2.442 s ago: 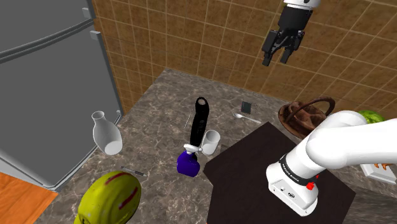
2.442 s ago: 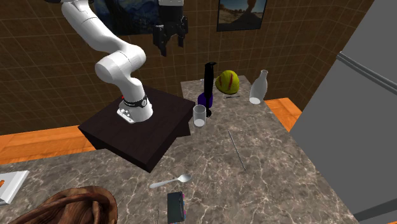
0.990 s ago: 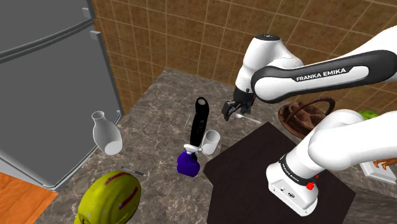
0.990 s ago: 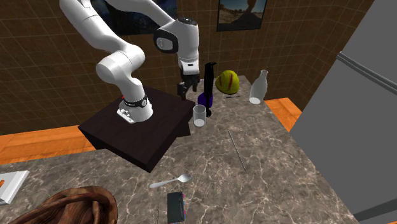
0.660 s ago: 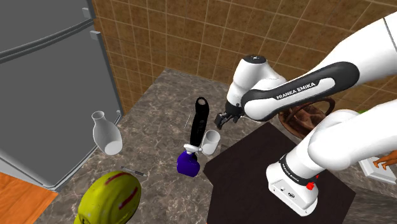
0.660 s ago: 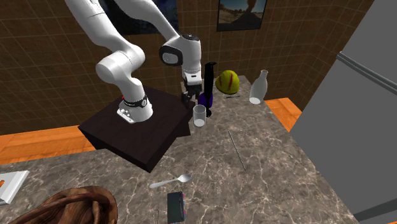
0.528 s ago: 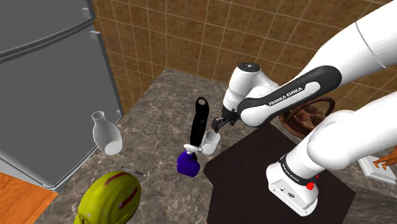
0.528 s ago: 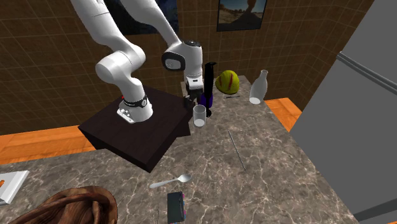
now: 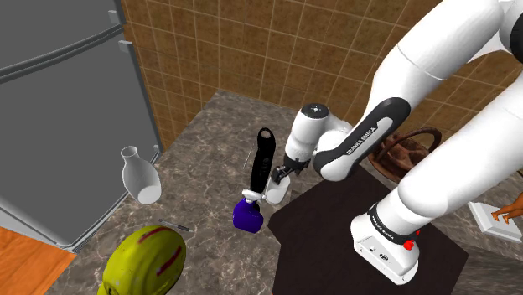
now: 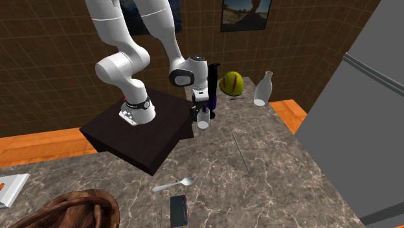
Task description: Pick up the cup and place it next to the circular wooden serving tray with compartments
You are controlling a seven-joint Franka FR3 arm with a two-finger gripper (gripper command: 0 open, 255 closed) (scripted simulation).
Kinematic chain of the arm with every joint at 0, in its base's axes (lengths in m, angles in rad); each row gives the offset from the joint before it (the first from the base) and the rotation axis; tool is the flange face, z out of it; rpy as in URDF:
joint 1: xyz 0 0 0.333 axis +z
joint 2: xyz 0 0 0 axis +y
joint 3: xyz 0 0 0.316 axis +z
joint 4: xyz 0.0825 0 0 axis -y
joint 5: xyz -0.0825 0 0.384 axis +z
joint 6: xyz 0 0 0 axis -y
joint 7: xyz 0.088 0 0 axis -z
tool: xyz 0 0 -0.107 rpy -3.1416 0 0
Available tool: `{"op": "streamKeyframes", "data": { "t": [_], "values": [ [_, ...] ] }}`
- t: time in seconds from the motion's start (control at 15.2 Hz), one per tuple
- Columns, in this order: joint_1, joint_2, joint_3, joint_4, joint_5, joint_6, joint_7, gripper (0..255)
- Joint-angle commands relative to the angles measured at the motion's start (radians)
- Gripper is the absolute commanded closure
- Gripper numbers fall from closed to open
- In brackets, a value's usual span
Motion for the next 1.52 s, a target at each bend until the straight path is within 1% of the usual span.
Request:
{"op": "streamKeyframes", "data": {
  "t": [0.0, 0.07, 0.2, 0.59, 0.66, 1.25, 1.39, 1.45],
  "values": [
    [-0.019, 0.052, -0.022, 0.013, -0.158, 0.029, 0.111, 0],
    [-0.014, 0.095, -0.06, 0.03, -0.287, 0.044, 0.205, 0],
    [0.003, 0.094, -0.075, 0.029, -0.28, 0.045, 0.2, 0],
    [0.004, 0.094, -0.076, 0.029, -0.28, 0.045, 0.2, 0],
    [0.004, 0.094, -0.076, 0.029, -0.279, 0.045, 0.199, 255],
    [0.004, 0.094, -0.076, 0.029, -0.28, 0.045, 0.2, 255],
    [-0.024, 0.041, -0.01, 0.01, -0.124, 0.024, 0.084, 255],
    [-0.029, 0.014, 0.015, 0.002, -0.045, 0.011, 0.026, 255]
  ]
}}
